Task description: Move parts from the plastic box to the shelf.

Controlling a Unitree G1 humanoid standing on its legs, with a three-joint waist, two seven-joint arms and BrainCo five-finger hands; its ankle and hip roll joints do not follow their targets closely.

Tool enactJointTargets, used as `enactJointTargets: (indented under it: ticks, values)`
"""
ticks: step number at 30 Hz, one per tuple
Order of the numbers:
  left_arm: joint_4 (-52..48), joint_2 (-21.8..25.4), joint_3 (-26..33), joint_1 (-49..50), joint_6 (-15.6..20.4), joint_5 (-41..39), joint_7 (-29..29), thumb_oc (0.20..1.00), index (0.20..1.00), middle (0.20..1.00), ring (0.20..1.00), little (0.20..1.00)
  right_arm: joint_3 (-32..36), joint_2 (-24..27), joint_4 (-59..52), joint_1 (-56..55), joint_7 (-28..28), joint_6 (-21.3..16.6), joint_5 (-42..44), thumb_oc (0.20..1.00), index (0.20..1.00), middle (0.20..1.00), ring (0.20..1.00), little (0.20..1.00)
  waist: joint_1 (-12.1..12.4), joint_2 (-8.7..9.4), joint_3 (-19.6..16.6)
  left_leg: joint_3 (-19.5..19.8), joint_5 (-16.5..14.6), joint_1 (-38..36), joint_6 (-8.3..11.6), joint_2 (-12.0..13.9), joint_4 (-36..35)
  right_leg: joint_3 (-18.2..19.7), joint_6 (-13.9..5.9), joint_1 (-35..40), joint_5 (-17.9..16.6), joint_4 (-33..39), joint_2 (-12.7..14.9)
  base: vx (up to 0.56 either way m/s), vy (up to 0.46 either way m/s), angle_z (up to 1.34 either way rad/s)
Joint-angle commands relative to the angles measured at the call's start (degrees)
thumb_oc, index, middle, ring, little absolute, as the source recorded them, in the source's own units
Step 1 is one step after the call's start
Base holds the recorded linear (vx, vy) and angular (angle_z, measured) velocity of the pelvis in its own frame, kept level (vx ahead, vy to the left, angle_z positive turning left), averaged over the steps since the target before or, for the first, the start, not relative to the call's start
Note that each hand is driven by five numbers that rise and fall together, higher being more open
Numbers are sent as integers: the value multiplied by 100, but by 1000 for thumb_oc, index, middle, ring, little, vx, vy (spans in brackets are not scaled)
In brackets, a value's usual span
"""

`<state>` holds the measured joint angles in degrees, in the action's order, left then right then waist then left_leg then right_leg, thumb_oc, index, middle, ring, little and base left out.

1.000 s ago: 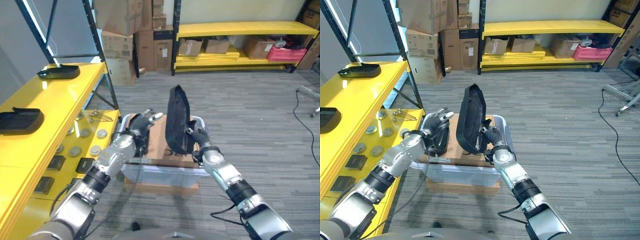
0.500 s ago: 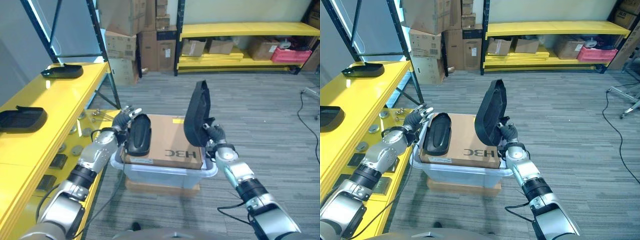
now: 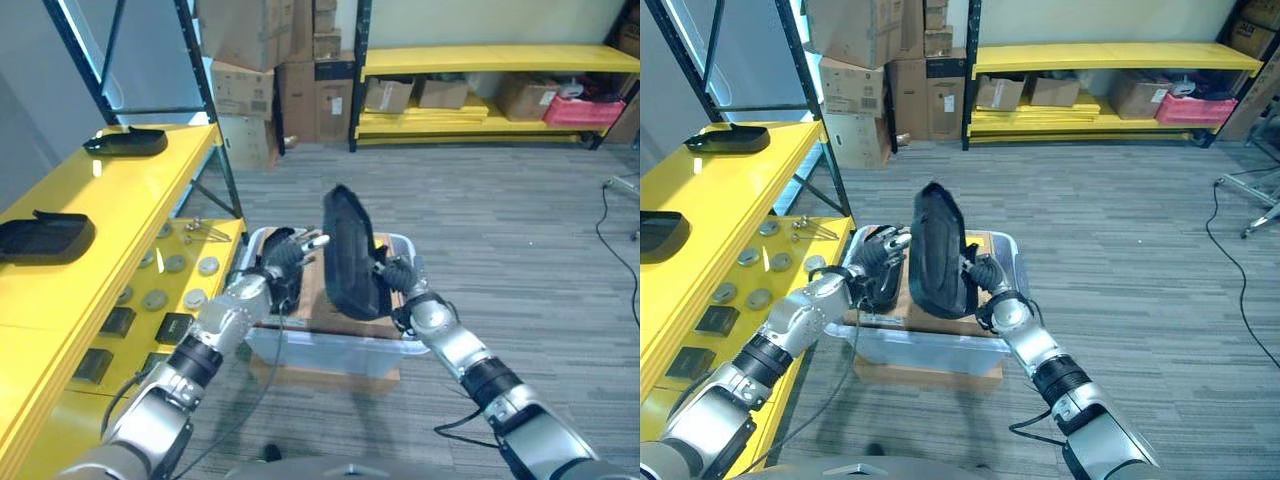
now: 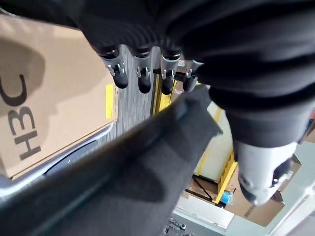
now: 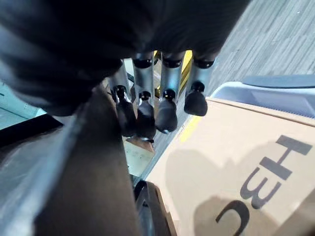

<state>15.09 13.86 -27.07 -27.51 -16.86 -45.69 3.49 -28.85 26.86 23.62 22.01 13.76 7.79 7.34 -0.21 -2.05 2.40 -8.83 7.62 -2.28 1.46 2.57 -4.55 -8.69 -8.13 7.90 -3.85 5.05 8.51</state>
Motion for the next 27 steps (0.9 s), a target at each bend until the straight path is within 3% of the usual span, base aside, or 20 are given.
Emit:
enactJointTargets:
  ticks: [1, 17, 22, 27]
  values:
    - [259, -254, -238, -653, 375, -148, 19, 1000, 1000, 1000, 1000, 1000, 70, -118, 114, 908, -21, -325, -150, 200, 200, 200, 200, 200, 166, 140, -129, 217, -739, -382, 13, 50, 220, -349, -108, -351, -95, -5, -16, 0, 0, 0]
    - [440, -186, -456, -585, 153, 1054, -173, 1000, 1000, 1000, 1000, 1000, -83, -42, 127, 950, -260, -285, -711, 200, 200, 200, 200, 200, 150, 169, -183, 205, -770, -429, 1, 41, 210, -280, -104, -323, -47, -5, -64, 4, -1, 0]
    - [599, -73, -582, -562, -80, 1469, -370, 1000, 1000, 1000, 1000, 1000, -270, 79, 147, 1067, -330, -176, -1637, 200, 200, 200, 200, 200, 172, 175, -188, 215, -776, -433, -4, 36, 203, -285, -113, -318, -46, -5, -67, 0, 0, 0]
    - [791, -79, -781, -463, -234, 1288, -645, 1000, 1000, 1000, 1000, 1000, -529, 241, 246, 1218, -273, -274, -2167, 200, 200, 200, 200, 200, 200, 177, -184, 232, -771, -431, -7, 35, 182, -298, -128, -319, -53, -5, -64, 0, 0, 0]
